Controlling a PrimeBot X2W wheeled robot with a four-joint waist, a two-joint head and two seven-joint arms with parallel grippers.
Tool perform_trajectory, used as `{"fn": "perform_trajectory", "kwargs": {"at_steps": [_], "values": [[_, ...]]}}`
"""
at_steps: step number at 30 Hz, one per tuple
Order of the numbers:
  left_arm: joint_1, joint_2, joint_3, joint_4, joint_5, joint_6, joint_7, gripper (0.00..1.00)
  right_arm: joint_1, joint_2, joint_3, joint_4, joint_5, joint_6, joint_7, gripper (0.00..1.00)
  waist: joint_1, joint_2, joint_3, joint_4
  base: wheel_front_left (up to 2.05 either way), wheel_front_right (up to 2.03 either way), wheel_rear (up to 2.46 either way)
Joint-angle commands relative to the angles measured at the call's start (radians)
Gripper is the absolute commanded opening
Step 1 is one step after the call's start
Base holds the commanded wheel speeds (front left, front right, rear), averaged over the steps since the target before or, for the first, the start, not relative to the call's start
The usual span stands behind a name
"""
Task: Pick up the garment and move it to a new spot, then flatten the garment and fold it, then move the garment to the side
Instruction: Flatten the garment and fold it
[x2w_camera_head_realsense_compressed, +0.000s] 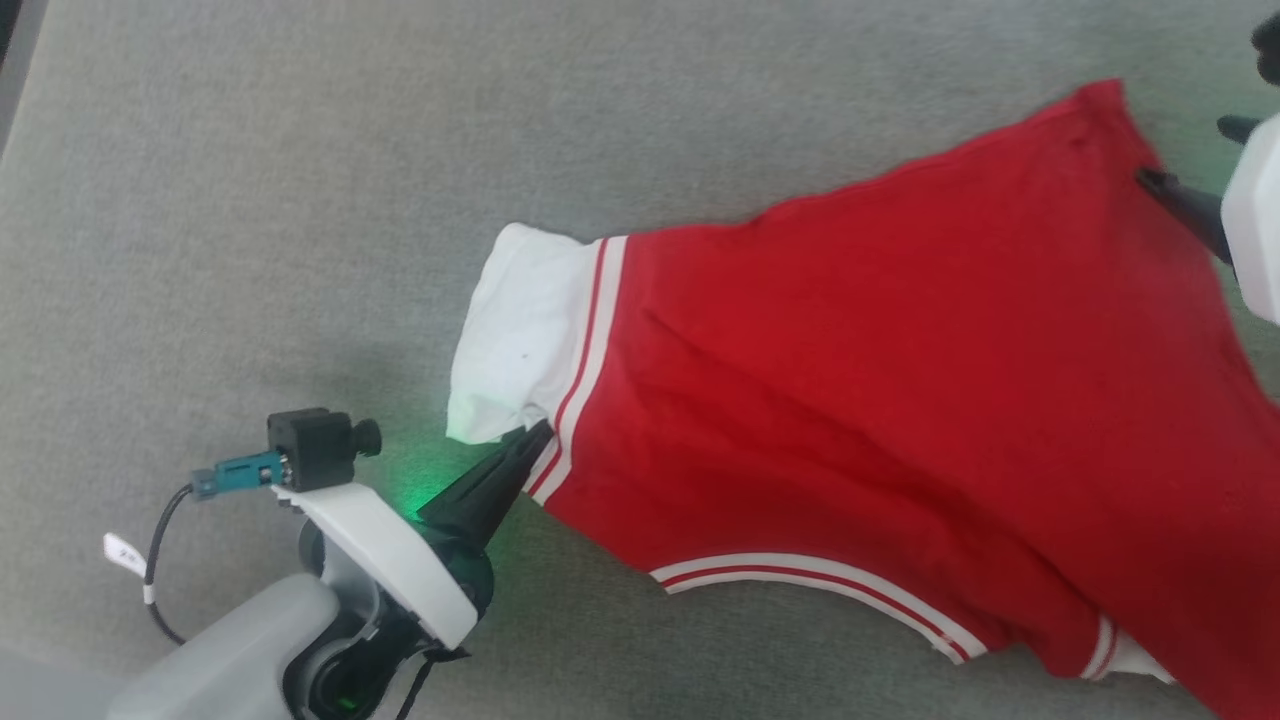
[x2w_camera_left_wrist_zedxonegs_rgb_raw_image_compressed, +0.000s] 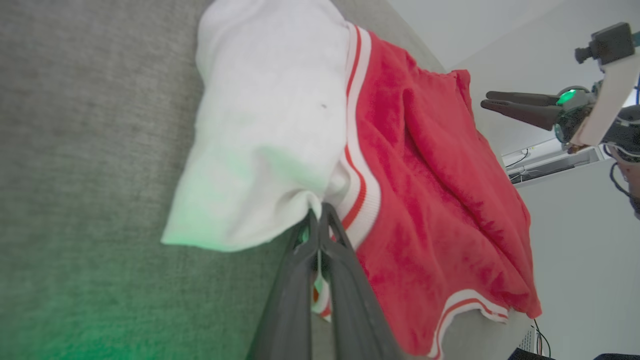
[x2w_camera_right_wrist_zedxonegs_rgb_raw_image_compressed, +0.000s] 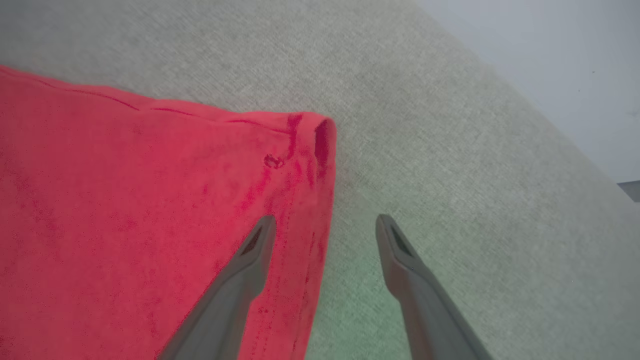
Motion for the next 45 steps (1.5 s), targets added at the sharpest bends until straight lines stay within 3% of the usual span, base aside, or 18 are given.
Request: {"fn": "perform_trajectory", "kwargs": {"at_steps": [1, 9, 10, 12, 21, 32, 38, 45], "values": [[-0.02, -0.009, -0.008, 0.002, 0.009, -0.002, 0.002, 0.0, -0.041, 0.006, 0.035, 0.035, 0.002, -0.002, 0.004, 1.0, -0.0001, 0.0, 0.035, 0.033, 0.0, 0.0, 0.0], [-0.05, -0.036, -0.035, 0.0, 0.017, -0.001, -0.009, 0.0, -0.177, 0.003, 0.229, 0.185, 0.047, -0.002, 0.027, 1.0, -0.0001, 0.0, 0.071, 0.073, 0.0, 0.0, 0.0], [-0.052, -0.04, -0.037, -0.002, 0.015, -0.001, -0.013, 0.0, -0.184, -0.002, 0.278, 0.208, 0.064, -0.002, 0.044, 0.38, -0.0001, 0.0, 0.074, 0.077, 0.0, 0.0, 0.0], [-0.055, -0.043, -0.038, -0.002, 0.013, -0.001, -0.015, 0.0, -0.192, -0.006, 0.308, 0.229, 0.081, -0.002, 0.037, 0.0, -0.0001, 0.0, 0.076, 0.079, 0.0, 0.0, 0.0], [-0.053, -0.037, -0.032, 0.002, 0.001, -0.001, -0.023, 0.0, -0.233, -0.018, 0.391, 0.262, 0.142, -0.002, -0.008, 0.0, -0.0001, 0.0, 0.063, 0.065, 0.0, 0.0, 0.0], [-0.068, -0.001, 0.048, -0.016, 0.016, -0.002, -0.028, 0.0, -0.292, 0.002, 0.374, 0.286, 0.25, -0.002, -0.221, 0.0, -0.0001, 0.0, -0.01, 0.015, 0.0, 0.0, 0.0], [-0.105, -0.009, 0.126, -0.015, 0.03, -0.002, -0.028, 0.0, -0.29, 0.003, 0.32, 0.329, 0.315, -0.002, -0.36, 0.0, -0.0001, 0.0, -0.041, -0.008, 0.0, 0.0, 0.0], [-0.331, -0.053, 0.201, 0.063, -0.085, -0.002, 0.046, 0.0, -0.387, 0.052, 0.21, 0.457, 0.322, -0.002, -0.536, 0.0, -0.0001, 0.0, -0.008, -0.035, 0.0, 0.0, 0.0]]}}
